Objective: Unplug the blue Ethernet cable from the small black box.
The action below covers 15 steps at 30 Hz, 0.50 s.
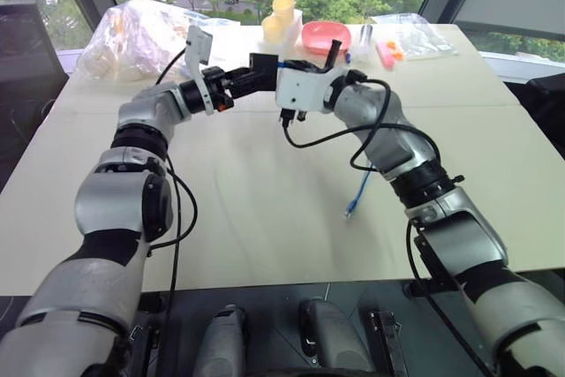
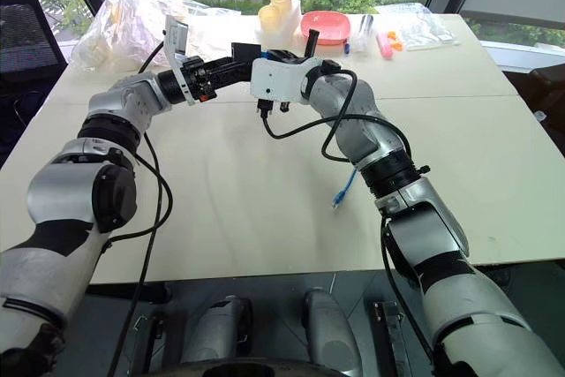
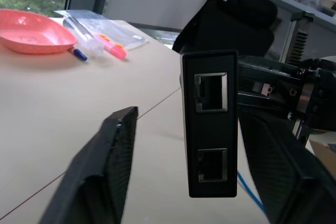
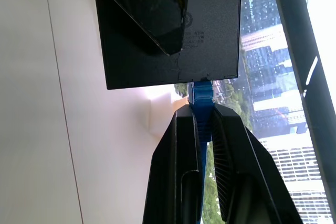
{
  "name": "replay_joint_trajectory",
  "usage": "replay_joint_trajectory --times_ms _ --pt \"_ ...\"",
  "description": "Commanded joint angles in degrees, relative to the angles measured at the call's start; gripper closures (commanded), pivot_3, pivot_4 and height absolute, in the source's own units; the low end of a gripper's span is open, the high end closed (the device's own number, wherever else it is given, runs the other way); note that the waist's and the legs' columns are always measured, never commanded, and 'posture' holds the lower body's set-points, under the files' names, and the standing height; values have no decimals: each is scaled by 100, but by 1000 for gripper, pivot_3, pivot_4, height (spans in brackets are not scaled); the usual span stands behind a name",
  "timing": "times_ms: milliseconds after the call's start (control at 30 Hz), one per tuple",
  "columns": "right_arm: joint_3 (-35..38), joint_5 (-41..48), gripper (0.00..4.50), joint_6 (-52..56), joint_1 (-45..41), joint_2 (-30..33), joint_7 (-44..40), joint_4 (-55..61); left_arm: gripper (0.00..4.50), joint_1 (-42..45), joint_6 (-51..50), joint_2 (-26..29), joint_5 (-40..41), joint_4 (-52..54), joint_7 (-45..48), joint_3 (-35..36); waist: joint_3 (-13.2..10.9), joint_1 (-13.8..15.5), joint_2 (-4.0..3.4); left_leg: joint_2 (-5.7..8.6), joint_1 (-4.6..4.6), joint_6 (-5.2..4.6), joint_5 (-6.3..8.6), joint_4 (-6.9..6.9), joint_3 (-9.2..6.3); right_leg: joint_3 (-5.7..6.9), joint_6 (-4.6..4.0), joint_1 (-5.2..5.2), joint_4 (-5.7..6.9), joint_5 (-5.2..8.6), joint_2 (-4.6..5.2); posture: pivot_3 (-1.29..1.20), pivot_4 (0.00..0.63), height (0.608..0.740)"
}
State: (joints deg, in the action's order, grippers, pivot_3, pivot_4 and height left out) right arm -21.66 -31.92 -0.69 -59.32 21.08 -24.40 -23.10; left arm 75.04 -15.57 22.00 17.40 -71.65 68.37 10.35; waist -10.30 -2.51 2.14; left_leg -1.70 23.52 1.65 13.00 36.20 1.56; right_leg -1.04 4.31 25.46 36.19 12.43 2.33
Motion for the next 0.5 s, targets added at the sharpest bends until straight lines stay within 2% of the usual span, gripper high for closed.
replay_joint_trajectory --times_ms 33,167,300,433,500 --pt "67 -25 4500 33 -57 -8 23 309 2749 218 91 -17 2 64 66 137 0 0 0 0 0 0 0 0 0 0 0 0 0 0 0 0 150 740" --pt "52 -78 4500 63 -44 8 11 370 3977 173 74 -22 -20 81 125 127 0 -5 0 0 0 0 0 0 0 0 0 0 0 0 0 0 150 740" --pt "113 118 4500 120 19 41 -283 464 3986 131 201 -14 -229 83 -22 -5 0 -1 0 0 0 0 0 -1 -1 0 0 0 1 0 -1 0 150 740" --pt "322 406 2719 254 192 258 -701 764 3986 88 172 53 -284 97 170 21 0 1 0 0 0 0 0 0 -1 0 0 0 0 0 -1 0 150 740" --pt "793 1018 1707 761 451 510 -1233 1163 3986 47 -75 210 -213 159 746 43 0 11 0 0 1 0 0 0 -1 1 0 0 0 0 -1 0 150 740"
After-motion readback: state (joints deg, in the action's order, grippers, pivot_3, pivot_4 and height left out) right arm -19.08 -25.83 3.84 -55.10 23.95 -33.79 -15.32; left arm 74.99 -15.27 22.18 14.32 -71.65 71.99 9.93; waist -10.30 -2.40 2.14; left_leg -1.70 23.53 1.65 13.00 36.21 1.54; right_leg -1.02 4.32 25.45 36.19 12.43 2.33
